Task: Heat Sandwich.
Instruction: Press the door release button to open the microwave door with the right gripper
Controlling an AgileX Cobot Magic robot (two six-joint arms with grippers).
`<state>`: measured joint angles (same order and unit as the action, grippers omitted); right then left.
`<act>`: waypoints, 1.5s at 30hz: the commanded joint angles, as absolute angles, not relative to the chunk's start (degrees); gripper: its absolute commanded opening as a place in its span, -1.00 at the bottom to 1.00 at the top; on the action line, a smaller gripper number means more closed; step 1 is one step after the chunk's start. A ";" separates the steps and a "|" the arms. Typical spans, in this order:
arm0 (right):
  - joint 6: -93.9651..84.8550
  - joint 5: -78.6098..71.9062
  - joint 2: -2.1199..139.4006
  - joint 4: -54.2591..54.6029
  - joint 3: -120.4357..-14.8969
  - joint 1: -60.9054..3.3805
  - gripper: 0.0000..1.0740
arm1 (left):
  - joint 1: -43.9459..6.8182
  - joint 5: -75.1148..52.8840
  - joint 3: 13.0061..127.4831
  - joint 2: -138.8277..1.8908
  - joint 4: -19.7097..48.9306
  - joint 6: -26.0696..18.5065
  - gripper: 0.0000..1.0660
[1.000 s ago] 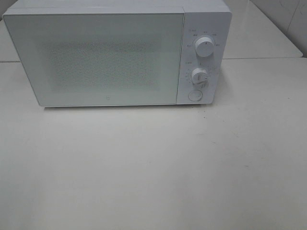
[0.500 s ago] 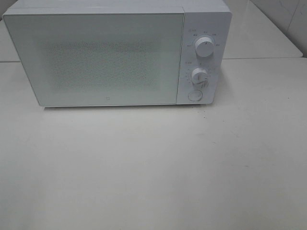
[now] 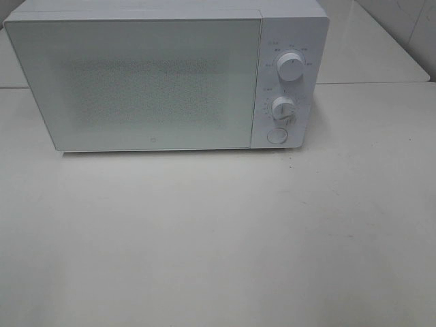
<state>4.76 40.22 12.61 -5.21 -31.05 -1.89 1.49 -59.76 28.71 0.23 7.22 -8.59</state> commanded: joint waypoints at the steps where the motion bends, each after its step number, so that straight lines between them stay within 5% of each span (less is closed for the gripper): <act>1: 4.24 35.58 15.01 -5.39 -31.40 -1.66 0.42 | 1.20 -59.13 28.53 1.72 7.73 -8.48 0.90; 31: 4.87 -2.98 51.68 -5.39 -31.23 -1.66 0.42 | 1.20 -59.13 28.53 1.72 7.73 -8.48 0.90; 45: 3.61 -33.29 63.43 -2.46 -20.17 -1.66 0.42 | 1.20 -59.13 28.53 1.72 7.73 -8.48 0.90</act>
